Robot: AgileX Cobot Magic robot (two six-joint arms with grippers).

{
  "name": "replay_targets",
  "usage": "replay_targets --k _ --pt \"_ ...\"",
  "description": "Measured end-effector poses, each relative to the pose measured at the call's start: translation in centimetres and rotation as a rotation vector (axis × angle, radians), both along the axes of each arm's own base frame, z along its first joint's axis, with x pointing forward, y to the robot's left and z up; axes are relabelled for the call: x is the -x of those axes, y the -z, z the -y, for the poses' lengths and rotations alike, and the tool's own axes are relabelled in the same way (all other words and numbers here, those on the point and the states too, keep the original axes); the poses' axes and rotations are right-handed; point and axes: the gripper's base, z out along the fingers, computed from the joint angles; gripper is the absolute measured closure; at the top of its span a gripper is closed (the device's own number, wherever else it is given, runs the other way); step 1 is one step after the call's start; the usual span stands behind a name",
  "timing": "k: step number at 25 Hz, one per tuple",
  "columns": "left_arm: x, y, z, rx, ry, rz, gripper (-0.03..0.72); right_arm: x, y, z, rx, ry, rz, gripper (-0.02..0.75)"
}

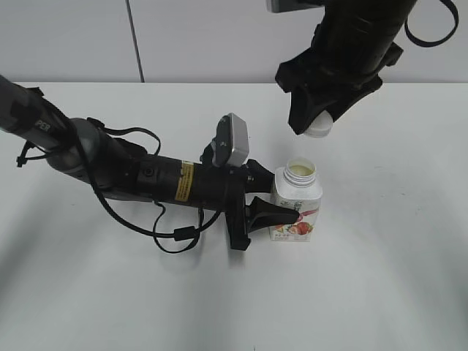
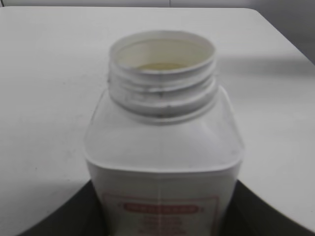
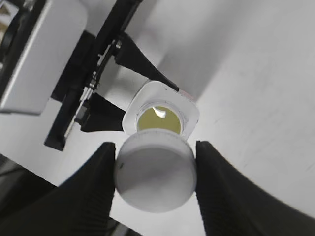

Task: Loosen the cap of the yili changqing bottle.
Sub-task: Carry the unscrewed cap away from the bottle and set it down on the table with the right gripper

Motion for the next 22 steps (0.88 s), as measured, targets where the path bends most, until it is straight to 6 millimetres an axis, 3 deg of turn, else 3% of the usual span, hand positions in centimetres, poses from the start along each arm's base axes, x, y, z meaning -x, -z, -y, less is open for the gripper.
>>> replay_targets --k 3,13,16,22 --pt "0.0 0.0 0.0 0.001 0.0 0.0 0.33 0.0 0.0 -0.1 -0.027 0.175 -0.049 0.349" --pt "0.0 0.0 0.0 0.0 0.001 0.0 0.33 -0.5 0.0 1.0 -0.046 0.253 -0.07 0.349" --pt "0.0 0.0 0.0 0.0 0.0 0.0 0.33 -1.2 0.7 3.2 -0.02 0.302 -0.081 0.349" --pt "0.0 0.0 0.0 0.0 0.0 0.0 0.33 -2.3 3.0 10.0 0.024 0.427 -0.149 0.349"
